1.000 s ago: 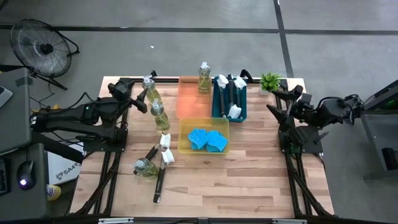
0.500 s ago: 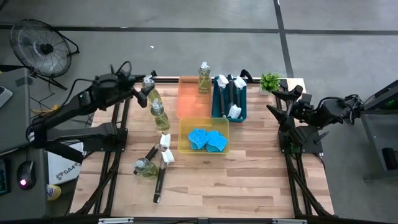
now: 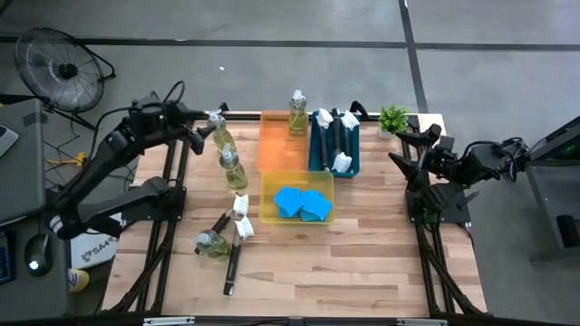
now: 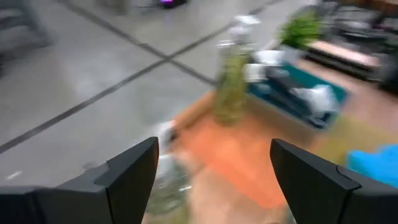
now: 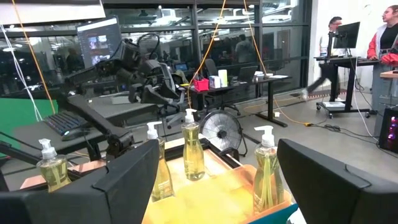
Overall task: Pick & Place Kitchen Sink Supplies
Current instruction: Put the dish soap into the orange bin
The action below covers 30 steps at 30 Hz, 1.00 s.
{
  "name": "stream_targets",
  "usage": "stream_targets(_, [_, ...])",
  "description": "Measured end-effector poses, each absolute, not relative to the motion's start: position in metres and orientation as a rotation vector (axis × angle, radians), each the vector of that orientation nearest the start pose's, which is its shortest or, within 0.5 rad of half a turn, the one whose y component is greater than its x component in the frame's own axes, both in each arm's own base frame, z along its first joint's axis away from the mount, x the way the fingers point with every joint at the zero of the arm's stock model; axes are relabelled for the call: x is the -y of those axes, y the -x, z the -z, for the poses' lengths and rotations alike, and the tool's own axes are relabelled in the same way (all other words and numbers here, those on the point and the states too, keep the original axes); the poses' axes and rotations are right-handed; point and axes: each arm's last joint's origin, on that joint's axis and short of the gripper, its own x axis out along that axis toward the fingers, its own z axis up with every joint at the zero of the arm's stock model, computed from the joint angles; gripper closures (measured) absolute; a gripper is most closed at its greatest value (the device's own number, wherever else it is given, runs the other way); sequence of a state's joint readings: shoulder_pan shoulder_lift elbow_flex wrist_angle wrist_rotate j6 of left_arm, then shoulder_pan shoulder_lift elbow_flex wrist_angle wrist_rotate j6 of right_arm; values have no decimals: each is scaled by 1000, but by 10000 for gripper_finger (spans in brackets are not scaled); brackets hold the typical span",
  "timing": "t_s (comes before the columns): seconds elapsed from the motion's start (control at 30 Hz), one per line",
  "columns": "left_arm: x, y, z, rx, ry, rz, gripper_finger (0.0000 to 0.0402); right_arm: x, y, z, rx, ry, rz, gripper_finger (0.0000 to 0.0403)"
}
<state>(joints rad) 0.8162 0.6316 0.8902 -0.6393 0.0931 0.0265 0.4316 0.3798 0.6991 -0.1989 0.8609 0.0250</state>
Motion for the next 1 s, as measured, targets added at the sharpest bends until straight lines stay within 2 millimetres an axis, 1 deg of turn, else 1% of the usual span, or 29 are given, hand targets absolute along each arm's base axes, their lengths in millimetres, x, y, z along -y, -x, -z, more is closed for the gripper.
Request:
stream_targets(0.1, [-84, -71, -340, -355, 152, -792, 96, -11, -77, -346, 102, -98, 427, 82])
stream_targets(0.17, [-85, -68, -330, -370, 173, -806, 96, -11, -77, -346, 102, -98, 428, 82])
stream_targets(0.33, [-86, -67, -301, -394, 216, -781, 96, -11, -77, -346, 102, -98, 428, 82])
stream_targets(0.5, [-88, -65, -281, -366, 180, -873, 96, -11, -77, -346, 102, -98, 427, 82])
stream_targets(0.63, [-87, -64, -269, -323, 153, -891, 96, -11, -77, -346, 103, -98, 428, 82])
stream_targets(0.83, [-85, -63, -251, -309, 110, -883, 96, -11, -77, -346, 102, -98, 427, 82])
stream_targets(1.0, [-88, -66, -245, -258, 79, -886, 96, -11, -77, -346, 103, -98, 427, 82])
